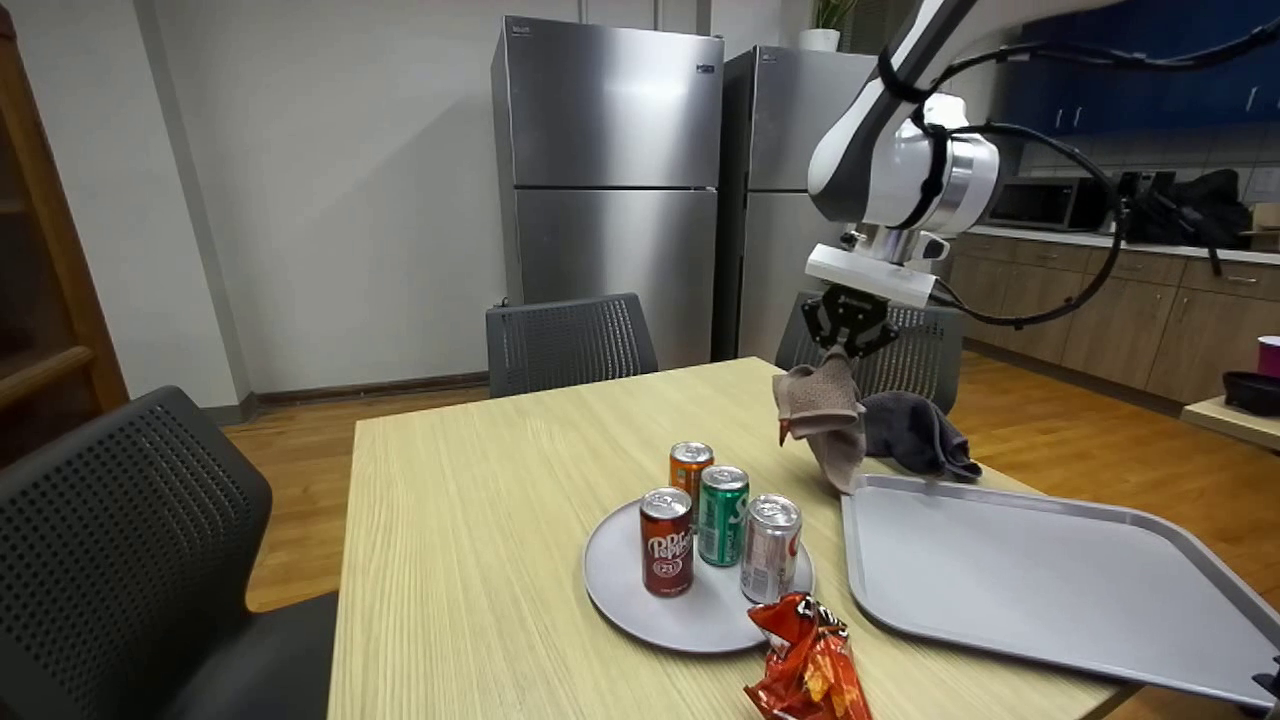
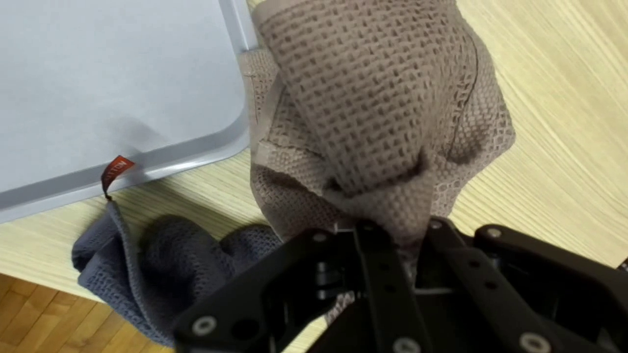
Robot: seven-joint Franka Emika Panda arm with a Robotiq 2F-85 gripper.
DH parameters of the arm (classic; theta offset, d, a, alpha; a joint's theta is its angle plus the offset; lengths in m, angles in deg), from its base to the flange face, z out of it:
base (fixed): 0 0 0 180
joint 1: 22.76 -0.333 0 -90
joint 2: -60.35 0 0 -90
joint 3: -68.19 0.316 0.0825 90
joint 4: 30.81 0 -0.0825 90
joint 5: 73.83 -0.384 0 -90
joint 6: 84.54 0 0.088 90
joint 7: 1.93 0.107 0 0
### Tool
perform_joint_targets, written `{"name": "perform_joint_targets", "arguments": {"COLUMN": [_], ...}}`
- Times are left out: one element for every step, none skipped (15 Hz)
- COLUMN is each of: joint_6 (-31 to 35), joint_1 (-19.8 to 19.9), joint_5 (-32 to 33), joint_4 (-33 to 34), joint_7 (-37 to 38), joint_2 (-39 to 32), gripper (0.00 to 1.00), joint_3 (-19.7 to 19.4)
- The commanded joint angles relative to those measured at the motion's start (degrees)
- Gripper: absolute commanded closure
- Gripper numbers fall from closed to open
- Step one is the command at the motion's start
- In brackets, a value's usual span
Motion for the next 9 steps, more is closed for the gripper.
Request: {"name": "perform_joint_targets", "arguments": {"joint_6": [-3.98, -4.46, -4.63, -4.98, -5.34, -5.50, -5.86, -6.19, -6.58], "joint_1": [0.01, -0.02, -0.31, -0.36, -0.52, -0.60, -0.63, -0.69, -0.70], "joint_5": [1.33, 1.50, 1.86, 2.00, 2.24, 2.44, 2.53, 2.73, 2.87], "joint_4": [6.74, 7.86, 8.83, 9.92, 11.02, 11.83, 12.61, 13.32, 14.03], "joint_7": [-0.27, -0.29, 0.09, 0.22, 0.50, 0.61, 0.67, 0.75, 0.78], "joint_2": [-4.17, -5.01, -5.89, -6.88, -7.99, -8.81, -9.57, -10.18, -10.86], "gripper": [0.97, 0.97, 0.97, 0.97, 0.97, 0.97, 0.97, 0.97, 0.97], "joint_3": [0.23, 0.23, -0.05, -0.11, -0.25, -0.37, -0.39, -0.49, -0.51]}}
